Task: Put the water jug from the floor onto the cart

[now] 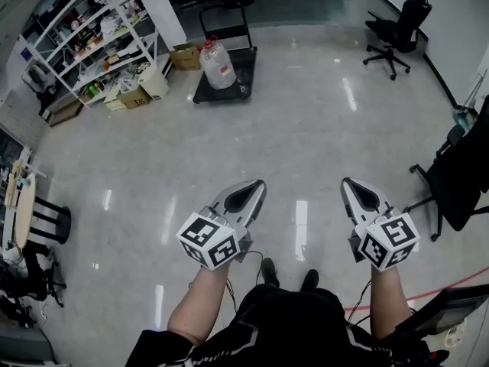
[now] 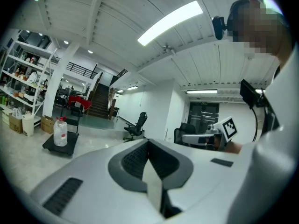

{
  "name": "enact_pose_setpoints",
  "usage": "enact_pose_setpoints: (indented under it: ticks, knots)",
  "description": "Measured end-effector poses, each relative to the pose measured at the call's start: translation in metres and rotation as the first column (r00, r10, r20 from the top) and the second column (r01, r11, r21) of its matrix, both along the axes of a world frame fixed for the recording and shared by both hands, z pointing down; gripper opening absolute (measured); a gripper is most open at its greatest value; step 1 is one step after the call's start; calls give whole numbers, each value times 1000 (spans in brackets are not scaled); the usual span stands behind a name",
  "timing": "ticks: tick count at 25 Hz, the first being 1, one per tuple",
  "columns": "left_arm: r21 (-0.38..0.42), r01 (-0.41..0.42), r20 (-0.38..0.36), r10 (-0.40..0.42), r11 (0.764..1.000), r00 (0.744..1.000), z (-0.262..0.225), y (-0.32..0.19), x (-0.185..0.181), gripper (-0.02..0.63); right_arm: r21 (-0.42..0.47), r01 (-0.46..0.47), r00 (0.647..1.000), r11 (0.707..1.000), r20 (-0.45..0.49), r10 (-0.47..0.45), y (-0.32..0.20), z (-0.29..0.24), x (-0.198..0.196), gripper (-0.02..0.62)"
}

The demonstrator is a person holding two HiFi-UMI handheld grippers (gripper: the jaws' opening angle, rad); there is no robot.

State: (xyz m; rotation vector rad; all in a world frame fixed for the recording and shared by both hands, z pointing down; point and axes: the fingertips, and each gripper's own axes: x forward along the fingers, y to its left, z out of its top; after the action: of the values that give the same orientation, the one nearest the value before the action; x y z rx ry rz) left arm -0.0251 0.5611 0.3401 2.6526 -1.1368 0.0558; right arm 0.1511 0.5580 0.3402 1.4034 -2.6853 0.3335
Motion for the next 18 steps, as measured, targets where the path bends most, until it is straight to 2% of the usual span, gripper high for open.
enact_pose_setpoints:
  ticks: [6, 15, 18]
  knots:
    - [-33, 5, 24, -4, 999, 1000, 11, 18, 26, 2, -17, 1, 1000, 1000, 11, -1, 9, 13, 28, 3]
    - [-2, -82, -2, 82, 997, 997, 14, 43, 8, 2, -3, -68, 998, 998, 0, 68, 39, 14, 3, 3]
    - [14, -109, -1, 109, 994, 994, 12, 50, -9, 2, -10, -94, 995, 996, -17, 94, 50, 13, -13, 3]
